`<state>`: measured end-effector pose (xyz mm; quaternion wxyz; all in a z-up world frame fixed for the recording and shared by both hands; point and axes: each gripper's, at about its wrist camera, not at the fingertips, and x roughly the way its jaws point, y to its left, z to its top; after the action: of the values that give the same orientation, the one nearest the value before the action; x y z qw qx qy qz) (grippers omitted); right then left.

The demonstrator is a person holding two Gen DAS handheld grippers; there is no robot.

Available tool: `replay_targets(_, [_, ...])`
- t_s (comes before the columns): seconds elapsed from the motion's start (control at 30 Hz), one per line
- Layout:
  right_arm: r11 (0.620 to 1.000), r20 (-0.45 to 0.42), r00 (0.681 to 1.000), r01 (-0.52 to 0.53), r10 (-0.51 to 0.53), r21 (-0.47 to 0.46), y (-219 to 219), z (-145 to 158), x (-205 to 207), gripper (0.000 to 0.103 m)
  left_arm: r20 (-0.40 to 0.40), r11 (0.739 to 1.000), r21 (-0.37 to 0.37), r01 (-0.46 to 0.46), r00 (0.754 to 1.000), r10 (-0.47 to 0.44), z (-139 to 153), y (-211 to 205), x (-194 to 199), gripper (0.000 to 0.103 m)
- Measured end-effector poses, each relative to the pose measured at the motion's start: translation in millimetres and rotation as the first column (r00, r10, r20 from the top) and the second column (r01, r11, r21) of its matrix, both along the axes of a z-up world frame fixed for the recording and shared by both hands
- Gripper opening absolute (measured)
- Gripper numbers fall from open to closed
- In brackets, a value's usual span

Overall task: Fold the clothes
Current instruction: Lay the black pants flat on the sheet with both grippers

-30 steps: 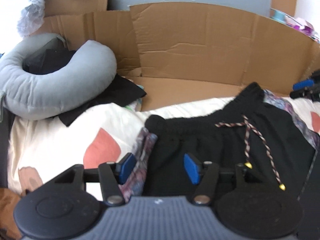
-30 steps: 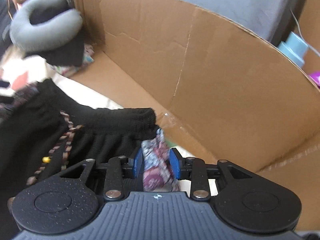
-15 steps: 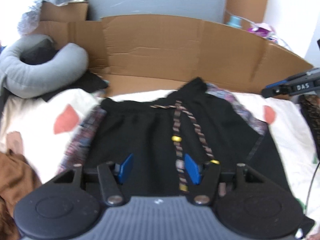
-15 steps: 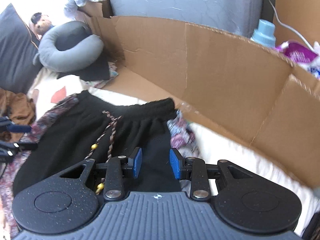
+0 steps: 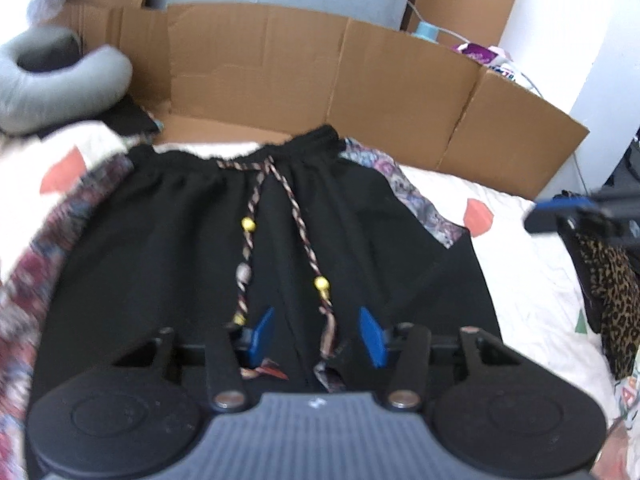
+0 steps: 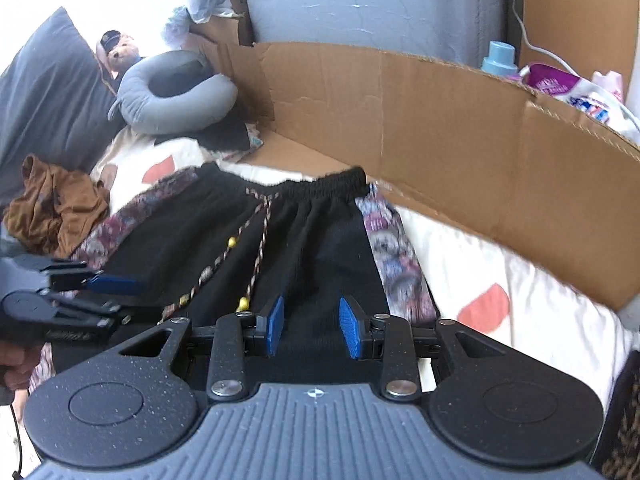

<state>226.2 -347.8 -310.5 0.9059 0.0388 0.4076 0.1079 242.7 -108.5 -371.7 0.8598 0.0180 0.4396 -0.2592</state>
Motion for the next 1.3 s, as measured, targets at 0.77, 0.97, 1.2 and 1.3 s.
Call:
replay_targets(0.77, [0.991, -0.131, 0.987, 0.107, -0.096, 0.085, -1.6, -55.7, -60.5, 0.038, -0.180, 0.993, -0.082, -0.088, 0.981, 0.072, -54.2, -5.9, -5.8, 0.024])
replay_targets(0.97, [0.992, -0.142, 0.986, 0.100, -0.088, 0.077, -1.7, -56.4, -61.0, 0.038, -0.264, 0.973, -0.150, -0.177, 0.955, 0.133, -65.4, 2.2, 7.5, 0.024])
replay_targets(1.2, [0.994, -0.155, 0.985, 0.091, -0.080, 0.062, -2.1, -57.8, -62.5, 0.038, -0.367, 0.921, -0.247, -0.302, 0.909, 0.199, -77.6, 21.1, 18.5, 0.024])
replay_targets(1.3, [0.994, -0.161, 0.984, 0.093, -0.081, 0.064, -1.7, -59.5, -63.2, 0.038, -0.423, 0.882, -0.292, -0.371, 0.877, 0.228, -83.0, 33.4, 20.3, 0.022])
